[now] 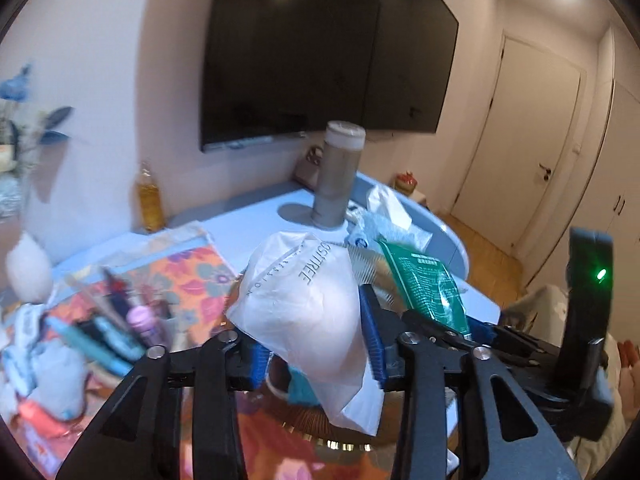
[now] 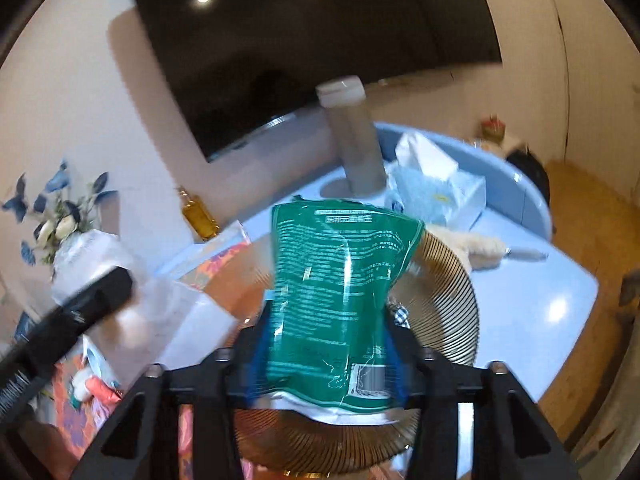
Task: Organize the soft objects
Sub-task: 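Carry white bag with left tool onto glass plate while right tool drops green package there, then bring both open tools back over the floral table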
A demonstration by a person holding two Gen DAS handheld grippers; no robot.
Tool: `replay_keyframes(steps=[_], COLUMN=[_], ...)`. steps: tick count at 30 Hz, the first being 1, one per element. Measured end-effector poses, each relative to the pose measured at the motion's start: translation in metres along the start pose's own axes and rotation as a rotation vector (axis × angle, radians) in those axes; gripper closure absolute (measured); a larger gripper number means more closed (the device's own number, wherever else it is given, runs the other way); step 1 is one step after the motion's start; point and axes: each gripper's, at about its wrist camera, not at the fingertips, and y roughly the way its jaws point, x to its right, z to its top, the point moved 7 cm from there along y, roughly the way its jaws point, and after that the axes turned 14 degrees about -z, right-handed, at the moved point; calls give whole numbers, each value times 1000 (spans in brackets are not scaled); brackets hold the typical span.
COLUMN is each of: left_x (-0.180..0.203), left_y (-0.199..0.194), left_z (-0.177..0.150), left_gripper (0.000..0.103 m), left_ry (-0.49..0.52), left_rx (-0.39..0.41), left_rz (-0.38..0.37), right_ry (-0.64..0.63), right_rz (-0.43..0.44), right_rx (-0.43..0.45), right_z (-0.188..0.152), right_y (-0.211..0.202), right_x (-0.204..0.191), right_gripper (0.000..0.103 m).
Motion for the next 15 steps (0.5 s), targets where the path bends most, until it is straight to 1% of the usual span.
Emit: replay_keyframes(steps=[1,2,3,4,8,10,11,12,13,14,15], left_x=[-2,-5,-7,-9,-12,-13,-13,-15,-16,-17,-19], left_y=[9,14,14,13,-3,-16,-26,-31,-41,-49,-58], left_z=[-2,-5,-6,-8,-12,-14,-16,-15,-16,-16,-17], left_gripper=[42,37,26,21,21,21,21,21,21,21,21], left_ry=[-9,-31,-45,-58,-43,-47,-49,-49,-46,-44,-42], left_rx=[-20,-29,-28,-28,-20,-14,-5,1,13,23,36], left_rz=[7,0,-13,-30,-26,-27,-28,-25,-20,-15,-7], right_ry=[16,29,33,33,18,-24,-52,-79,-97,-96,-87], right_rz=[9,12,2,1,14,-17,-34,-24,15,65,96], right_rx=[-8,0,4,5,-6,-21,-44,-76,-119,-157,-181], right_z=[1,0,1,1,-5,-10,-13,-17,-21,-25,-27], right_y=[2,1,1,1,-4,-1,3,9,15,20,23], right_x=[3,6,9,11,12,7,4,-1,-7,-11,-14], right_gripper=[27,25,24,24,24,24,22,15,12,11,11])
